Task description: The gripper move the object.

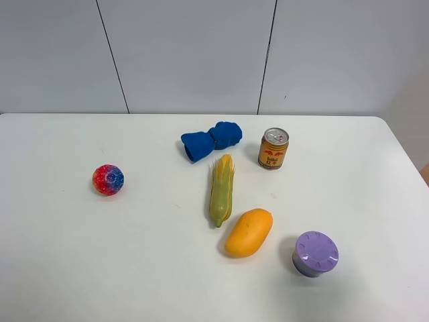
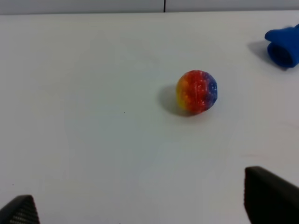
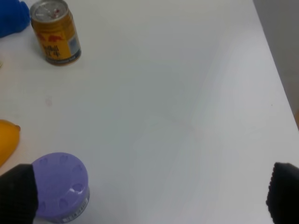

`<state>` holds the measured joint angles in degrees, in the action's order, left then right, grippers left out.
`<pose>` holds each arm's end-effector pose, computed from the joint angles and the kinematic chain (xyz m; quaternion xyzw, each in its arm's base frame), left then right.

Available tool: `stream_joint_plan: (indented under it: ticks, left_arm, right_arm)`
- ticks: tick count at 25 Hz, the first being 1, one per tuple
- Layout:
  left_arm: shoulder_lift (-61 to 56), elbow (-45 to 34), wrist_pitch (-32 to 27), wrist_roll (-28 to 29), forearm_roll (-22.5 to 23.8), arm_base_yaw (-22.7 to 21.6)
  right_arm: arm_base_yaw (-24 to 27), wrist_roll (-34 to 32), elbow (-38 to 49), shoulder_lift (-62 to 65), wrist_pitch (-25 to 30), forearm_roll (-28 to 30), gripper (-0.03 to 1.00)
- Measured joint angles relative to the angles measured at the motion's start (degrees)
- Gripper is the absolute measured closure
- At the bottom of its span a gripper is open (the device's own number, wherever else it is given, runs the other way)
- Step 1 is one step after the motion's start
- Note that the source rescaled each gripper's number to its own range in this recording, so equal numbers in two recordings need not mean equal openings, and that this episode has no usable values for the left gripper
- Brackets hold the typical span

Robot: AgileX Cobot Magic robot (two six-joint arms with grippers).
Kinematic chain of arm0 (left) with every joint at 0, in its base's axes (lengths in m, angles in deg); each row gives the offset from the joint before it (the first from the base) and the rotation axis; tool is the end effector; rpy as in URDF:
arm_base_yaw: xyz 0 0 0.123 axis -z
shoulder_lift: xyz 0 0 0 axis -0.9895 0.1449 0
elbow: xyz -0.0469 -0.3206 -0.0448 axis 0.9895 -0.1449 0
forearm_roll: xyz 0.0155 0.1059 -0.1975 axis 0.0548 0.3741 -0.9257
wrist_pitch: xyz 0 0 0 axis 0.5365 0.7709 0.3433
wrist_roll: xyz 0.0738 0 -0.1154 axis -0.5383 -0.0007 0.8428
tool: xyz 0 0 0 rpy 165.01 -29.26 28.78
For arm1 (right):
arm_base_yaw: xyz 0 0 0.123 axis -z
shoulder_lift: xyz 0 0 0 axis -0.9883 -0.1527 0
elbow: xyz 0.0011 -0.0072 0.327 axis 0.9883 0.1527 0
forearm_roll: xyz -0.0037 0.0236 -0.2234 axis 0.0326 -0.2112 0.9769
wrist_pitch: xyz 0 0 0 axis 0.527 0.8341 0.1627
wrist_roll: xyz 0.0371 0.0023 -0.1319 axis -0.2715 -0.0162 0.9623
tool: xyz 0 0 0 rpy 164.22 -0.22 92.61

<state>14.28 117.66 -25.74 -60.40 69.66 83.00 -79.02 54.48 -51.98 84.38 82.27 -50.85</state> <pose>-0.0347 0.0101 0.2494 -0.0222 0.8474 0.0141 0.5304 -0.0316 0.0038 0.2443 0.0129 0.8544 -0.0008 0.5195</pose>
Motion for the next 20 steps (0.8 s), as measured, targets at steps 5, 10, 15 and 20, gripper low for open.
stream_joint_plan:
  ticks: [5,10,15,20]
  left_arm:
    - [0.00,0.00,0.00,0.00,0.11,0.00]
    - [0.00,0.00,0.00,0.07,0.22,0.00]
    - [0.00,0.00,0.00,0.07,0.22,0.00]
    - [0.00,0.00,0.00,0.07,0.22,0.00]
  right_arm:
    - [0.00,0.00,0.11,0.28,0.16,0.00,-0.03]
    - [0.00,0.00,0.16,0.28,-0.36,0.10,-0.03]
    - [0.00,0.00,0.16,0.28,-0.41,0.10,-0.03]
    - [0.00,0.00,0.16,0.28,-0.41,0.10,-0.03]
